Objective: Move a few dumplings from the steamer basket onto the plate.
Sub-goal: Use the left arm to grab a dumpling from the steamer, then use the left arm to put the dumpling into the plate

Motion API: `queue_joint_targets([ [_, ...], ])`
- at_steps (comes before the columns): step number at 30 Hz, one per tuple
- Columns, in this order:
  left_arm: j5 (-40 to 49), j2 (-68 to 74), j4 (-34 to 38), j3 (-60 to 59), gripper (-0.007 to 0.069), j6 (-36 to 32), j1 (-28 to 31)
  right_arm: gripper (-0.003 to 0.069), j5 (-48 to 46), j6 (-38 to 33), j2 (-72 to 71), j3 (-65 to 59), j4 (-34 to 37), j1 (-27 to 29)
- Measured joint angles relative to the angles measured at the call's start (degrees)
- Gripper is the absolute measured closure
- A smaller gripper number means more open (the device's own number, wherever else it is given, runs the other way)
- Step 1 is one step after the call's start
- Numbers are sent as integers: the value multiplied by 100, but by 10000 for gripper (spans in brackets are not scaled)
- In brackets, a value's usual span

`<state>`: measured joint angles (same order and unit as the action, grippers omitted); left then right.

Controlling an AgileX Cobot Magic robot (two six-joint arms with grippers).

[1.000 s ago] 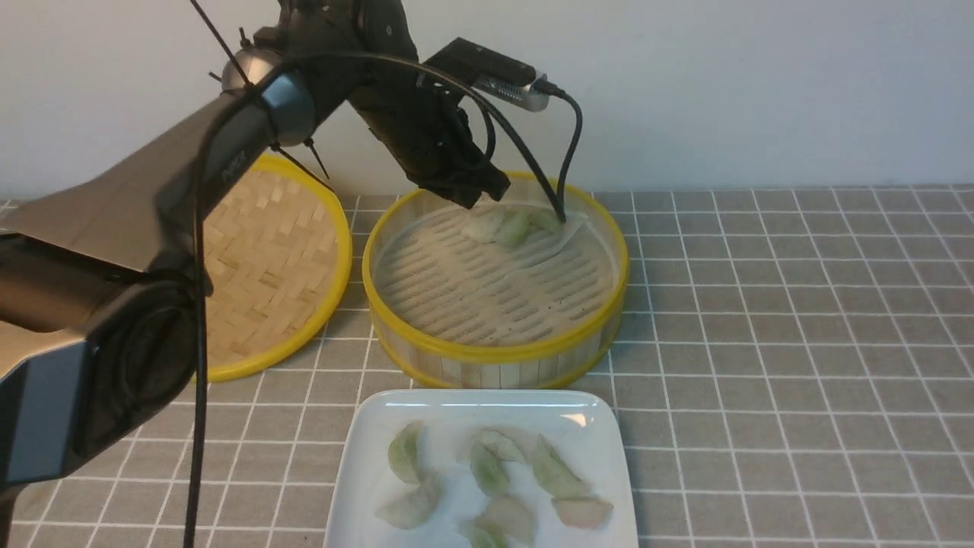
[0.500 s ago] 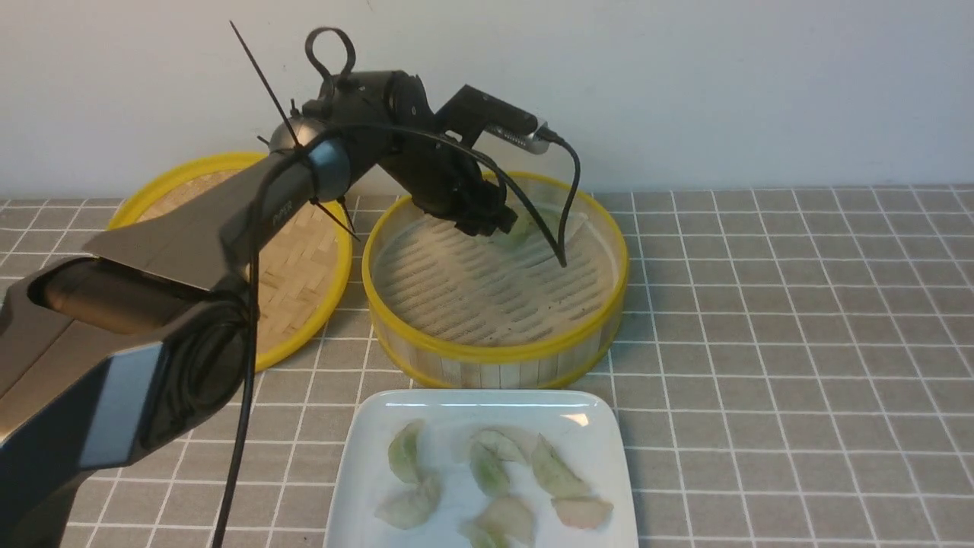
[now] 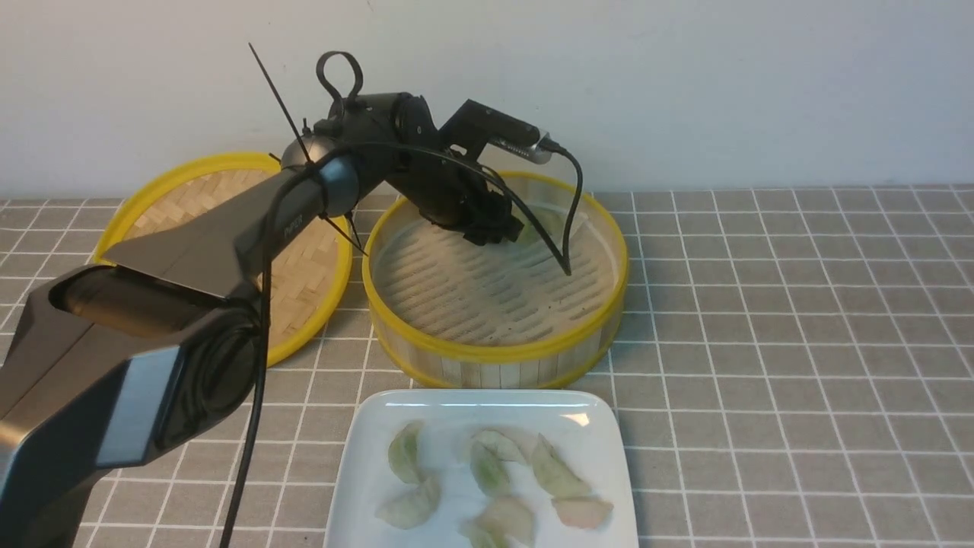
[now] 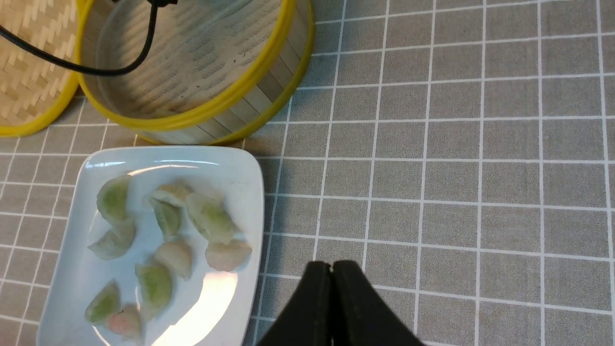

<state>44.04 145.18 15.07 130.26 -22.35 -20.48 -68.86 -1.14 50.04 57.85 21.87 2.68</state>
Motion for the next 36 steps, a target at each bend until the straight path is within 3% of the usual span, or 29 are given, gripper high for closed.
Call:
queue_joint_targets([
  [2,68,0,26,5,340,-12,0,669,-7,0,0,0,5,0],
  [4,123,0,20,18,444,-19,0,669,-7,0,0,0,14,0],
  [5,157,0,20,24,452,-19,0,669,-7,0,0,0,15,0],
  [9,415,-20,22,109,451,-19,0,669,-17,-60,0,0,22,0],
  [20,2473,-1302,-15,723,451,52,0,669,-143,-91,0,0,48,0],
  [29,2764,-2392,23,688,451,552,0,669,-150,-91,0,0,154,0],
  [31,2763,-2800,23,341,451,904,0,669,-163,-91,0,0,190,0],
  [36,2763,-3911,27,-1294,451,1031,0,669,-199,-91,0,0,270,0],
])
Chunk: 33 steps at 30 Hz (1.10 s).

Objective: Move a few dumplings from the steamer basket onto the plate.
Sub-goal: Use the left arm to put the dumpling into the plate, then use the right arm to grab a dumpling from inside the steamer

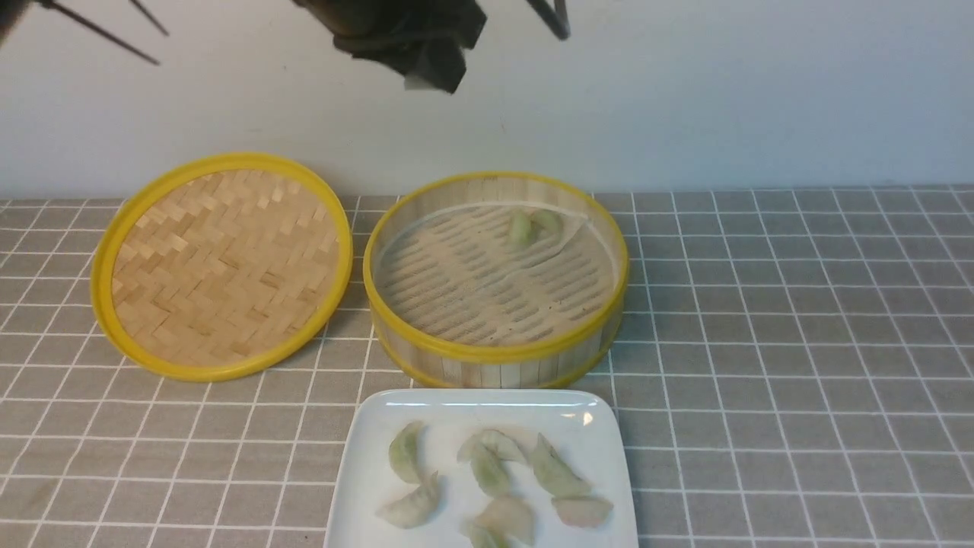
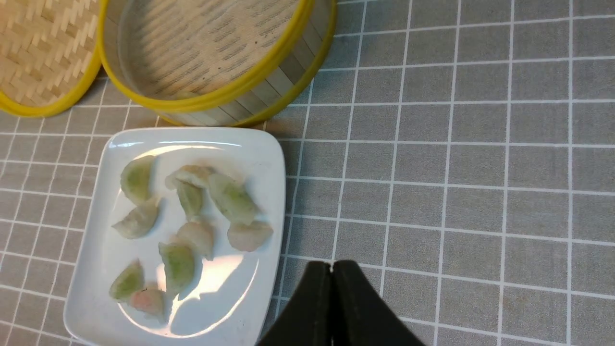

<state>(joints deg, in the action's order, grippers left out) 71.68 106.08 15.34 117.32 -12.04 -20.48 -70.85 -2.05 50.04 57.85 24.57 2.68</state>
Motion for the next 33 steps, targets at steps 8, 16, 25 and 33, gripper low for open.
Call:
queue_joint_targets([
  [8,-25,-865,306,-3159,451,-1,-254,669,5,-147,0,0,102,0],
  [16,-330,-834,397,-4826,451,-54,-1103,669,35,-252,0,0,133,0],
  [25,-660,-502,196,-4903,447,-106,-1366,669,69,-296,0,0,137,0],
  [33,-788,-361,181,-4889,197,-110,-1366,669,461,-302,12,11,146,0],
])
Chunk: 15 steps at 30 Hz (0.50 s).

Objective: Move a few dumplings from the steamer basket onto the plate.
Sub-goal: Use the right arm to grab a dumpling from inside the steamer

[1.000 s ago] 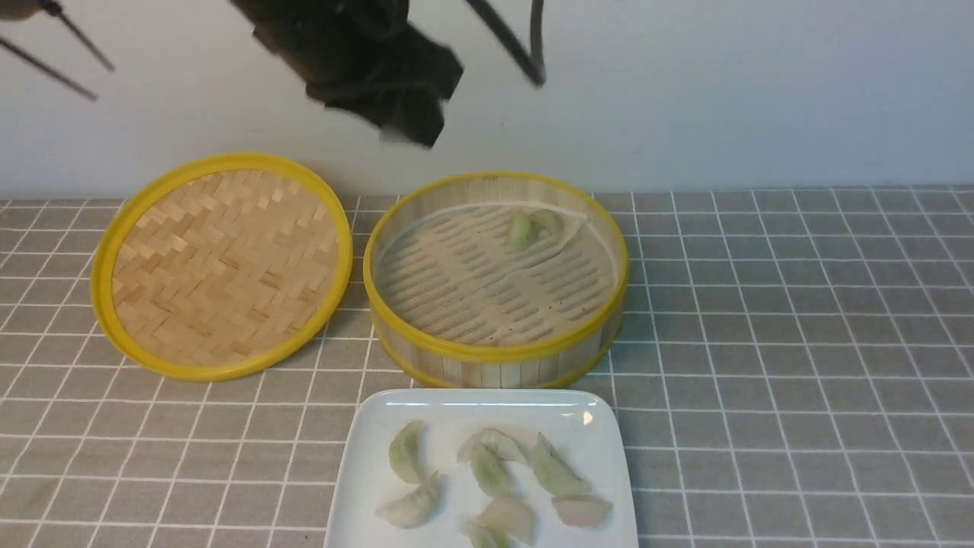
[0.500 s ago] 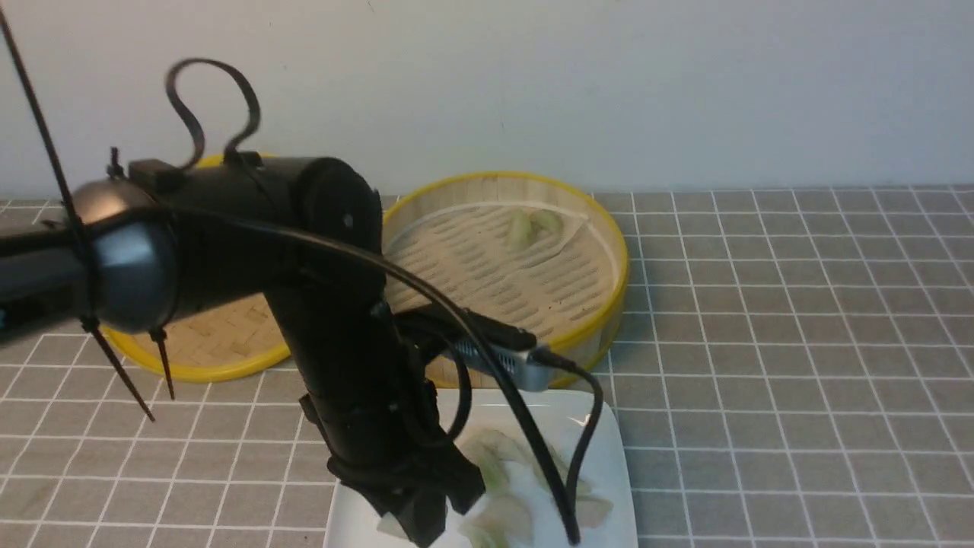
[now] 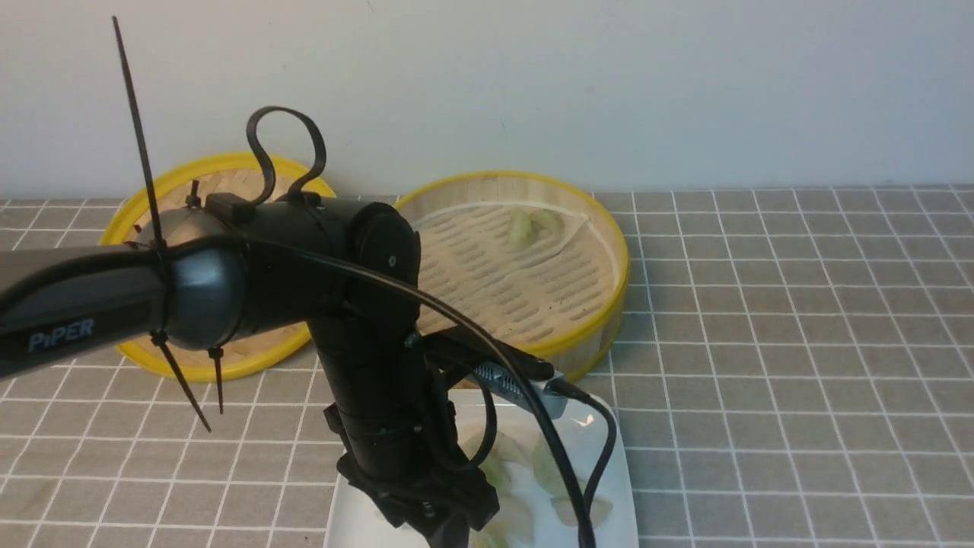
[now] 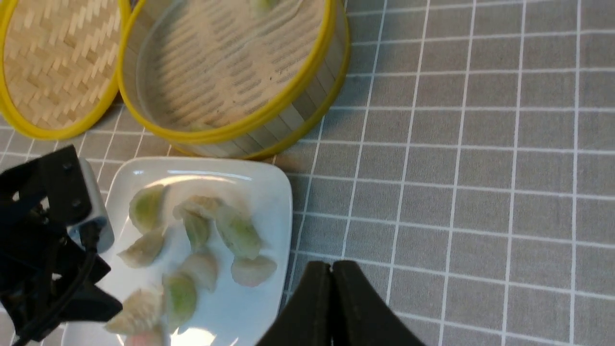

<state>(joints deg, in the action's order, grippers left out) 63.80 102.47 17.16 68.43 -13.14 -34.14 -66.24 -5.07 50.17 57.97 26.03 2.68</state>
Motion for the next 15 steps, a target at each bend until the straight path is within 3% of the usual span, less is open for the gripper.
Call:
queue_joint_targets([
  [2,-29,1,-8,120,151,21,0,669,105,-46,95,130,60,0],
  [4,-29,1,-39,205,158,61,0,669,110,-115,201,250,123,0],
  [6,-17,-20,-206,466,221,187,0,669,37,-218,567,566,344,0],
  [9,13,-233,-482,759,412,373,22,669,-202,-319,1289,1142,551,-41],
  [10,13,-233,-482,774,427,382,21,669,-216,-319,1339,1179,551,-49],
  [11,8,-492,-567,841,545,430,102,669,-289,-365,1729,1482,543,-174],
  [15,32,-1260,-624,875,622,535,477,669,-343,-391,2502,2138,267,-661],
])
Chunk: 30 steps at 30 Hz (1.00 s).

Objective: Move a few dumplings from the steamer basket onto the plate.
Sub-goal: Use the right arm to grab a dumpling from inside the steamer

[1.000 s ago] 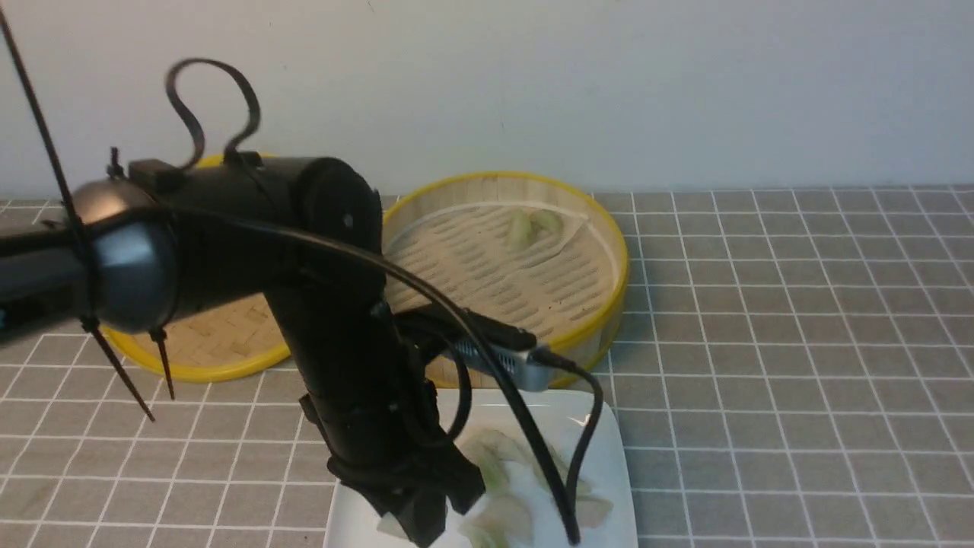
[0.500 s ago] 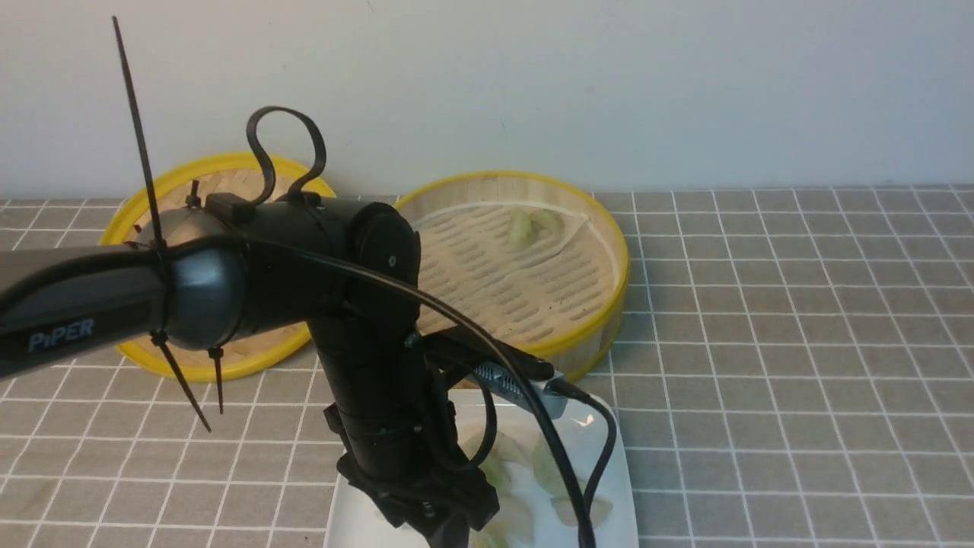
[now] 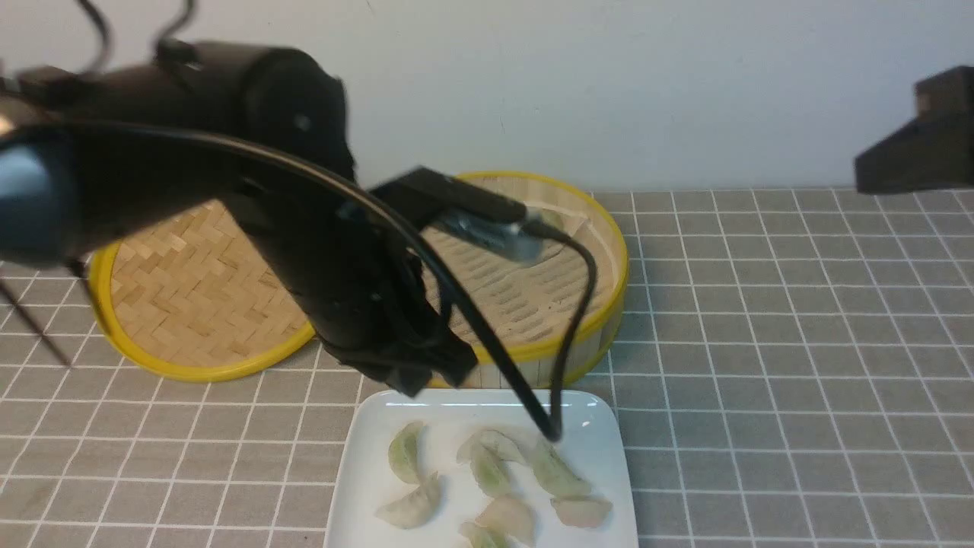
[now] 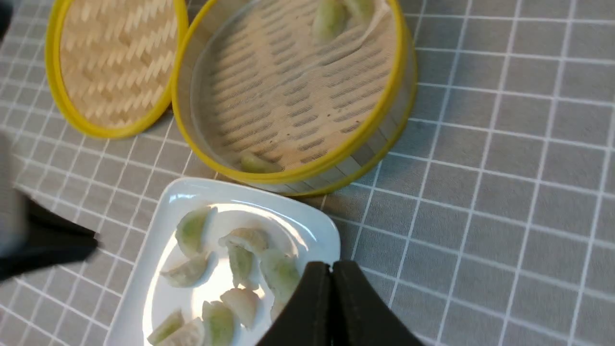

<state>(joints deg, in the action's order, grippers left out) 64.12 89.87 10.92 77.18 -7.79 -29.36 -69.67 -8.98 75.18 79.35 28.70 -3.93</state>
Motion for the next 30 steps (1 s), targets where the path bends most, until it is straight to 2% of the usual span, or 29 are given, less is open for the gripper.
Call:
queue_joint_targets([
  [2,28,-490,0,7,629,61,278,669,14,22,725,693,-370,-533],
  [4,42,-763,0,0,629,80,422,669,41,40,1003,891,-470,-656],
  [11,159,-2230,0,-340,629,123,915,634,141,122,3152,2910,-1309,-1334],
  [13,193,-2543,0,-393,629,123,948,605,155,113,3681,3340,-1423,-1433],
  [21,562,-3535,0,-411,629,127,948,393,453,-224,5690,5025,-1529,-1655],
  [24,602,-3758,0,-411,629,130,948,333,582,-313,6246,5458,-1529,-1684],
  [30,740,-3909,-103,-450,629,282,948,304,1021,-350,7034,6002,-1627,-1689],
])
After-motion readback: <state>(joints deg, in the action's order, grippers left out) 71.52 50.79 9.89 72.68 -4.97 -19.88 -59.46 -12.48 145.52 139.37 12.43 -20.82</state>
